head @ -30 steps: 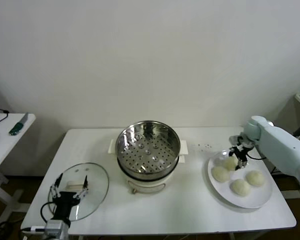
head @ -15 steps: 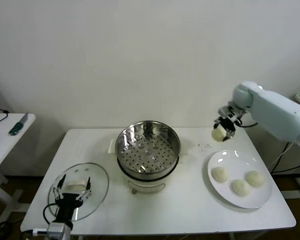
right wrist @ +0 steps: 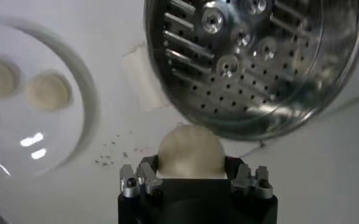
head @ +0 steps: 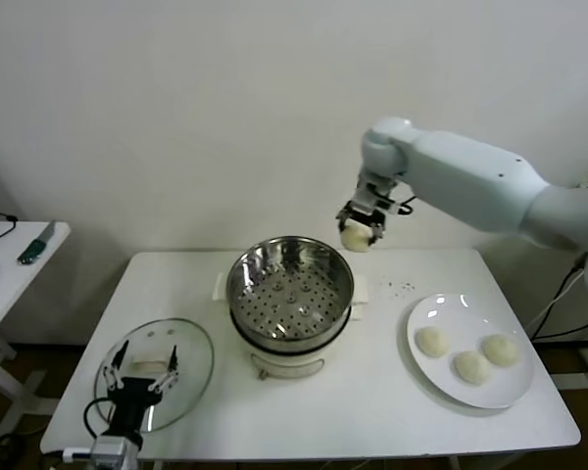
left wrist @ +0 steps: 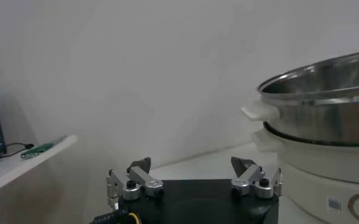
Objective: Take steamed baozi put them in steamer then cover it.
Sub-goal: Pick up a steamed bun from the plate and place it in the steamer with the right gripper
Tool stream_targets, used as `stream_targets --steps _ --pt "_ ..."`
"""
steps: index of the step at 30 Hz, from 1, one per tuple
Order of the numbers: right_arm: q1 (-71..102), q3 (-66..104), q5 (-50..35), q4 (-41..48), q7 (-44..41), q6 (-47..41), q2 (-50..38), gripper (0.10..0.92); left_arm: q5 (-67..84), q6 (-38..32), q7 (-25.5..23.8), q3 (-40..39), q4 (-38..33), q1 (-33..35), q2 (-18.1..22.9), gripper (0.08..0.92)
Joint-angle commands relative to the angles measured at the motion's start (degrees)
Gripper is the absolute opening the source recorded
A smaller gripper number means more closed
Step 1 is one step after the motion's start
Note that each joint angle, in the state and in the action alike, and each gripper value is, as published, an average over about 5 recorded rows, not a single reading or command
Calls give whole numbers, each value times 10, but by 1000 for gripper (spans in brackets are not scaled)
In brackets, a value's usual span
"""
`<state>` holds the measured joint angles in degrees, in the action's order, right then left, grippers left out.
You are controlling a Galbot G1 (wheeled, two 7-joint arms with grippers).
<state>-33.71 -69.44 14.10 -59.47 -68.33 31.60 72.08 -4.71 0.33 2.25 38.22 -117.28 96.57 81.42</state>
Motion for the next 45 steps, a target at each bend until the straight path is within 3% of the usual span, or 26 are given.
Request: stream_targets --steps 1,20,28,35,45 --pt "12 15 109 -12 14 79 77 696 0 0 0 0 -1 -1 1 823" --pt "118 42 243 70 52 119 128 696 9 -2 0 4 13 -5 1 823" --pt "132 39 250 82 58 120 135 709 10 -4 1 4 23 -7 1 823" --pt "140 40 262 85 61 119 135 813 12 -11 2 4 29 0 7 823" --pt "101 53 234 43 58 127 104 823 17 -15 4 9 32 8 7 823"
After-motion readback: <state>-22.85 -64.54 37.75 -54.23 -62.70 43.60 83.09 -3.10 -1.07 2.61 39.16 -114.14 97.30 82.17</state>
